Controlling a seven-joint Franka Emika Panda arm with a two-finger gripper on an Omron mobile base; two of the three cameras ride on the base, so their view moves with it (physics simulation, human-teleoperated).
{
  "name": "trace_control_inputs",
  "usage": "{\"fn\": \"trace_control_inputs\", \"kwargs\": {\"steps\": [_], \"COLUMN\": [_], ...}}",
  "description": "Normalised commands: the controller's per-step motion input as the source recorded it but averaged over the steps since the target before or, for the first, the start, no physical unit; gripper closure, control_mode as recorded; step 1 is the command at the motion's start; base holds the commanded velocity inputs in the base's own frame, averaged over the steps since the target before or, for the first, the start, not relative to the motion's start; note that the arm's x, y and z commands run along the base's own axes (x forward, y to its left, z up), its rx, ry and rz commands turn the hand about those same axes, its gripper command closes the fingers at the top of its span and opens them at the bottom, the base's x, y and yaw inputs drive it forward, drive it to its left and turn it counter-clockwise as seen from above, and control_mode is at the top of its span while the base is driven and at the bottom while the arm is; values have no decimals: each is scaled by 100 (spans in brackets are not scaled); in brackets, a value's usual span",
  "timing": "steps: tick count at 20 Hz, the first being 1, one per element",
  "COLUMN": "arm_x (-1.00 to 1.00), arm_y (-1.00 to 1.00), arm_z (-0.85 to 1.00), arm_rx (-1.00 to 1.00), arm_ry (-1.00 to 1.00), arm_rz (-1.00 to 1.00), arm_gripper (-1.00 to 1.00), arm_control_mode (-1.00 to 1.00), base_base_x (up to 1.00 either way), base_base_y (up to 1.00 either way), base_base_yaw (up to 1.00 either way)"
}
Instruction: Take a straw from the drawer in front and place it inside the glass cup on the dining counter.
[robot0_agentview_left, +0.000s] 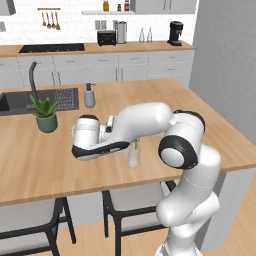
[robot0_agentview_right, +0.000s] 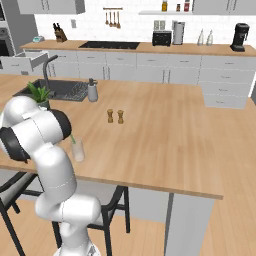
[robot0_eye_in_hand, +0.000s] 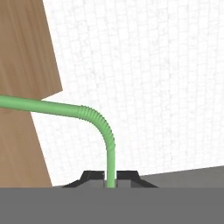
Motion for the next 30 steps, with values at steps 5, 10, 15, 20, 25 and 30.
{"fn": "trace_control_inputs", "kwargs": {"steps": [5, 10, 15, 20, 25, 30], "arm_x": [0, 0, 0, 3, 9, 5], "arm_y": [-1, -10, -6, 0, 0, 0], "arm_z": [-14, -29, -31, -10, 0, 0], "arm_rx": [0, 0, 0, 0, 1, 2], "arm_ry": [0, 0, 0, 0, 0, 0], "arm_rz": [0, 0, 0, 0, 0, 0], "arm_gripper": [100, 100, 100, 100, -100, -100], "arm_control_mode": [-100, -100, -100, -100, -100, -100], "base_base_x": [0, 0, 0, 0, 0, 0], "base_base_y": [0, 0, 0, 0, 0, 0], "base_base_yaw": [0, 0, 0, 0, 0, 0]}}
